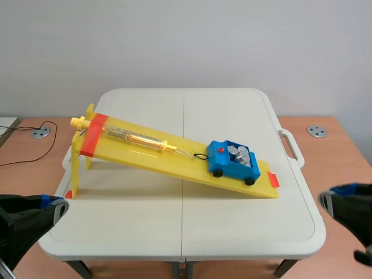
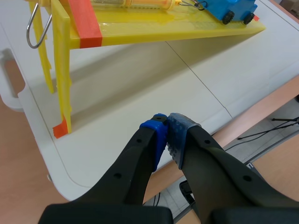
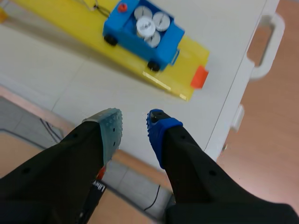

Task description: Place the four metal weights on the blue cart on the ramp.

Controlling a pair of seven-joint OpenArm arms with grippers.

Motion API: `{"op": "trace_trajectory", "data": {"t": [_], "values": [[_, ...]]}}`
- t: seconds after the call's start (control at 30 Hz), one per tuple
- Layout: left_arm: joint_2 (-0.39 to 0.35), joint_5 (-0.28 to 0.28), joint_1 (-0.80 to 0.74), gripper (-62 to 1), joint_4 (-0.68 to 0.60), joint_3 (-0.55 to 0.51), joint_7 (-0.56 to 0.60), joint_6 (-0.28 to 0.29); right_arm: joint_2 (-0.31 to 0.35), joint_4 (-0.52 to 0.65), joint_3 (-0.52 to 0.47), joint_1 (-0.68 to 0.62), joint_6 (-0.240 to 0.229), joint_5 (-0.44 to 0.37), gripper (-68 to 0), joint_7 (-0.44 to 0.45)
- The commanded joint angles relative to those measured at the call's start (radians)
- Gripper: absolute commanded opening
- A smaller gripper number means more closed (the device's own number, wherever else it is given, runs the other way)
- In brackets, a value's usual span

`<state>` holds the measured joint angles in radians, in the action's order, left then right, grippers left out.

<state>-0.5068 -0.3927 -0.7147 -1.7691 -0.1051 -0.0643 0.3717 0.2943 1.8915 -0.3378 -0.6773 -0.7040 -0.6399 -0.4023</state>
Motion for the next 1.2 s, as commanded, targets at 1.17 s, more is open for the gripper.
{"op": "trace_trajectory", "data": {"t": [1.17], "values": [[0.306, 0.394, 0.505, -57.8, -0.01, 0.34, 0.066, -0.022, -0.028, 0.088, -0.132, -0.181, -0.042, -0.116, -55.1, 0.044]]}}
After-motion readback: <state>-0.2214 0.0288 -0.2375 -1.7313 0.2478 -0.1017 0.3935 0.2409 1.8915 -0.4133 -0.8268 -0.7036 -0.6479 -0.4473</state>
